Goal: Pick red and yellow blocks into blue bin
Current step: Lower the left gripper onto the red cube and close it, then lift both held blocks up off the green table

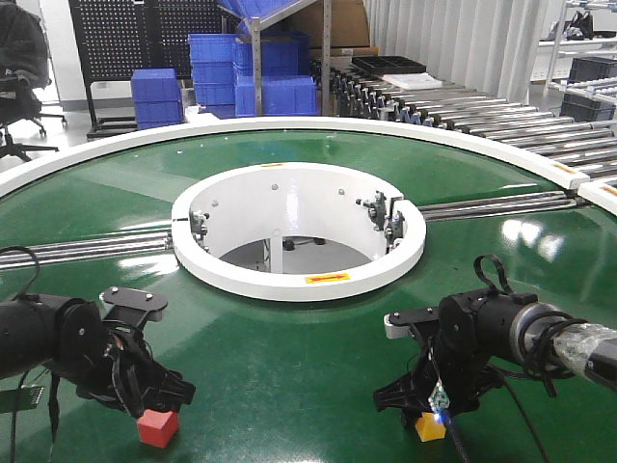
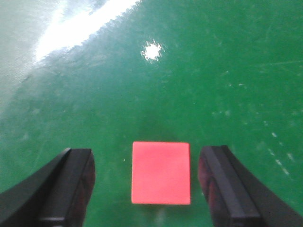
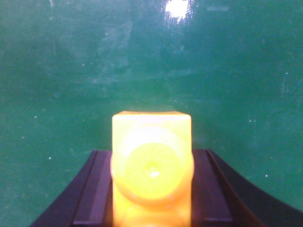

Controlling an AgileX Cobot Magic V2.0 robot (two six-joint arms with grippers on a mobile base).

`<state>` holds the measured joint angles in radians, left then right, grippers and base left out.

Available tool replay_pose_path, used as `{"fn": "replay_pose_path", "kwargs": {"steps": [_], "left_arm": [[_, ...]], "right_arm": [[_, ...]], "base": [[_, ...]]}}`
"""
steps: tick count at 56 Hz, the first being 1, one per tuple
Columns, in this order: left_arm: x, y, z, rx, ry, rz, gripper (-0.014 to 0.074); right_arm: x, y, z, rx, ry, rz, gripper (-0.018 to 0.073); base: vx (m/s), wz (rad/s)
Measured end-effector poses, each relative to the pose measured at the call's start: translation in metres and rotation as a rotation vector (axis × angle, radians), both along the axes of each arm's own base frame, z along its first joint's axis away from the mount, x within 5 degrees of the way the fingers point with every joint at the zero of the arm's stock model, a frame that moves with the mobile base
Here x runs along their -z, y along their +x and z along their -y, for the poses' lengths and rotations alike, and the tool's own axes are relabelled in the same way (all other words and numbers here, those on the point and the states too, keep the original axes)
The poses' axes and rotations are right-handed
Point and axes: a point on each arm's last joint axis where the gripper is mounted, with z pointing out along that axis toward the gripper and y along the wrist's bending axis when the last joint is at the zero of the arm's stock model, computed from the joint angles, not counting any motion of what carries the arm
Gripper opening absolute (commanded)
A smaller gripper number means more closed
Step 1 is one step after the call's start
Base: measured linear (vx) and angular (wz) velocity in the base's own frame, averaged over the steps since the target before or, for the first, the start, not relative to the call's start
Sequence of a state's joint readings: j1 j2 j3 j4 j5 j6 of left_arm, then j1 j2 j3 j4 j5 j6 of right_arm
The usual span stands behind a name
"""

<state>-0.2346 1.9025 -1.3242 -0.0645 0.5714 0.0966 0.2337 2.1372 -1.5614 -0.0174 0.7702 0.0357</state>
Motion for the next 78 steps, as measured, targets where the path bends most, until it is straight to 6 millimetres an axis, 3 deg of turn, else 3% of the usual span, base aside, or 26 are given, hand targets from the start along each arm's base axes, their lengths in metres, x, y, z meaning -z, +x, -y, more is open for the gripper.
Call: {"fn": "replay_pose_path", "kwargs": {"steps": [26, 31, 38, 43, 54, 59, 64, 78], "left_arm": [[0.031, 0.005, 0.012, 0.069, 0.040, -0.073, 0.0533], [0.032, 0.005, 0.015, 0.075, 0.038, -0.066, 0.0437], [0.033, 0.005, 0.016, 0.078, 0.038, -0.067, 0.0211], [0.032, 0.005, 0.017, 0.080, 0.038, -0.068, 0.0001], [0.028, 0.000, 0.015, 0.090, 0.054, -0.103, -0.0008], [0.016, -0.006, 0.014, 0.099, 0.061, -0.115, -0.0006], [-0.013, -0.012, 0.012, 0.104, 0.053, -0.054, -0.0005], [-0.121, -0.049, 0.000, 0.100, 0.003, 0.252, -0.0001]], "right_arm": [[-0.001, 0.000, 0.000, 0.002, 0.003, -0.008, -0.0010], [-0.001, 0.000, -0.001, 0.004, 0.008, -0.009, -0.0010], [-0.001, -0.001, -0.001, 0.007, 0.013, -0.010, -0.0010], [0.000, -0.001, -0.001, 0.007, 0.012, -0.014, -0.0010], [-0.004, -0.003, -0.001, 0.010, 0.016, -0.024, -0.0010], [-0.013, -0.007, 0.000, 0.010, 0.017, -0.034, -0.0010], [-0.031, -0.011, 0.001, 0.003, 0.020, -0.010, -0.0010], [-0.133, -0.043, 0.008, -0.039, 0.058, 0.206, -0.0010]], "base": [[0.00, 0.00], [0.00, 0.00], [0.00, 0.00], [0.00, 0.00], [0.00, 0.00], [0.00, 0.00], [0.00, 0.00], [0.00, 0.00]]}}
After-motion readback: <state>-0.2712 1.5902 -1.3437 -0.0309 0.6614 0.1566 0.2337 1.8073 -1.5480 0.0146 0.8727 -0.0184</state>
